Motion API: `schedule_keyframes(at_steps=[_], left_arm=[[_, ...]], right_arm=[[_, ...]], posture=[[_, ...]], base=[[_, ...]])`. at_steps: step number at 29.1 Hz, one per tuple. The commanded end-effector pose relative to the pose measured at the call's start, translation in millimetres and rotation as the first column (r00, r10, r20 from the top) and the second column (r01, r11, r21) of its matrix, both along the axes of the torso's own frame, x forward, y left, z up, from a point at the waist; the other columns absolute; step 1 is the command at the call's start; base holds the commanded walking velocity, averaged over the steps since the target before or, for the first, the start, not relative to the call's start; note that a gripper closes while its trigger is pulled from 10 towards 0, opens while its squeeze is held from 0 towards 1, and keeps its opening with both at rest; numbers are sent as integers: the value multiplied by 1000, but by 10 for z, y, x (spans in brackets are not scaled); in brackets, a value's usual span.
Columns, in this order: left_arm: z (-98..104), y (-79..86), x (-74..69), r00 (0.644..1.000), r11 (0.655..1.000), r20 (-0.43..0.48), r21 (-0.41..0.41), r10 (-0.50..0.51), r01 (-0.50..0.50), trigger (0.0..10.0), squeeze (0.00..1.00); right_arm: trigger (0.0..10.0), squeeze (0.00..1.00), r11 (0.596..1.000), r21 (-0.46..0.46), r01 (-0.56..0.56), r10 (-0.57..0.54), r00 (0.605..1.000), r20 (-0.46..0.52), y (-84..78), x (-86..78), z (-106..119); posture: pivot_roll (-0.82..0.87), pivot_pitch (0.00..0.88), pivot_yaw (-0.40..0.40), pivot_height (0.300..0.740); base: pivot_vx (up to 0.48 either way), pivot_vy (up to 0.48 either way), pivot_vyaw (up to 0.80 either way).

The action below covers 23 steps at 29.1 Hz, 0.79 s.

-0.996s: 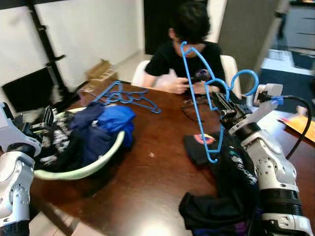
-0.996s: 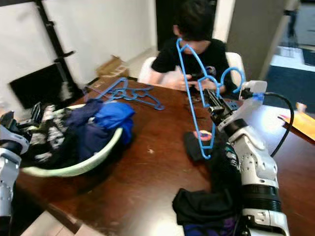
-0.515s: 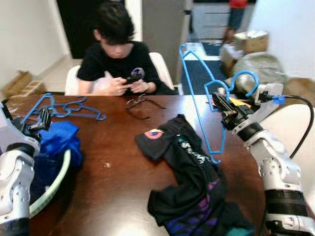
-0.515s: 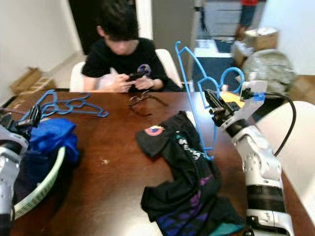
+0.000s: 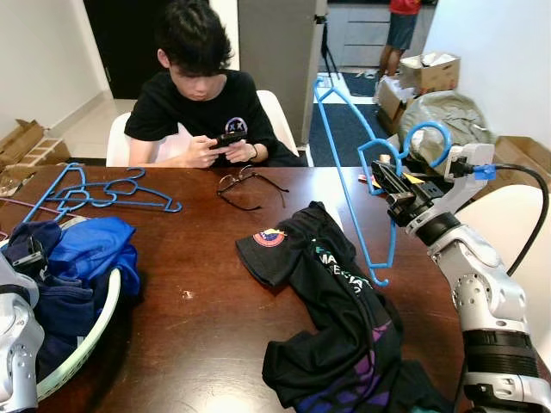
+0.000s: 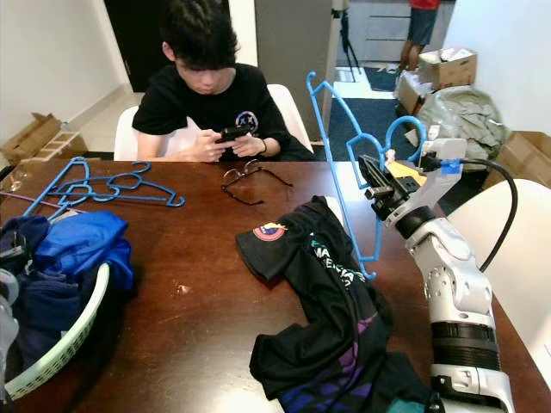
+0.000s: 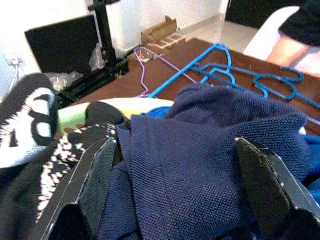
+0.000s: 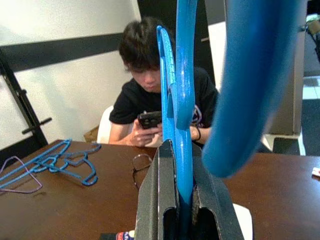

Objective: Hang hanger

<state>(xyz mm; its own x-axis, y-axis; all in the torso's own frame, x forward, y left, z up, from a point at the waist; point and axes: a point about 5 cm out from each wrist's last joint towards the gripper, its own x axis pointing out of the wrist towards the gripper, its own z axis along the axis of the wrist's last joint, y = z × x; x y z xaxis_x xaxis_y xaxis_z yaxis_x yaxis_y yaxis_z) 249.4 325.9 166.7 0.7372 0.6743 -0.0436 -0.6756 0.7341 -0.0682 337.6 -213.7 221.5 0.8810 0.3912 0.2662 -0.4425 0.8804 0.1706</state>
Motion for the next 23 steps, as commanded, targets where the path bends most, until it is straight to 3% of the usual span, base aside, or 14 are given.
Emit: schedule_keyframes(at_steps=[1, 13, 14, 17, 18, 23], left_arm=[[-55, -2, -1, 1000, 1000, -29, -17, 11, -11, 10000, 0], [-165, -59, 64, 998, 994, -52, -108, -38, 33, 10000, 0], [-194, -80, 61, 998, 992, -57, -122, -41, 34, 4784, 0], [-215, -95, 58, 997, 991, -60, -133, -43, 35, 4471, 0], [-230, -105, 53, 997, 990, -62, -139, -44, 35, 0, 0], [-246, -103, 46, 997, 988, -63, -147, -44, 34, 0, 0]], right_arm=[[10000, 0, 1000, -3, -12, 12, 1000, -6, 53, 20, 2], [10000, 0, 1000, -13, -2, 2, 1000, -8, 41, 13, 8], [10000, 0, 1000, -14, 2, -3, 1000, -7, 32, 12, 12], [10000, 0, 1000, -15, 6, -6, 1000, -6, 27, 12, 14], [10000, 0, 1000, -15, 8, -8, 1000, -6, 25, 12, 15], [10000, 0, 1000, -17, 15, -15, 1000, -1, 19, 15, 26]], posture=[[93, 0, -24, 735], [76, 0, -21, 735], [76, 0, -21, 735], [76, 0, -22, 735], [75, 0, -21, 735], [75, 0, -19, 735]], base=[[0, 0, 0], [0, 0, 0], [0, 0, 0], [0, 0, 0], [0, 0, 0], [0, 0, 0]])
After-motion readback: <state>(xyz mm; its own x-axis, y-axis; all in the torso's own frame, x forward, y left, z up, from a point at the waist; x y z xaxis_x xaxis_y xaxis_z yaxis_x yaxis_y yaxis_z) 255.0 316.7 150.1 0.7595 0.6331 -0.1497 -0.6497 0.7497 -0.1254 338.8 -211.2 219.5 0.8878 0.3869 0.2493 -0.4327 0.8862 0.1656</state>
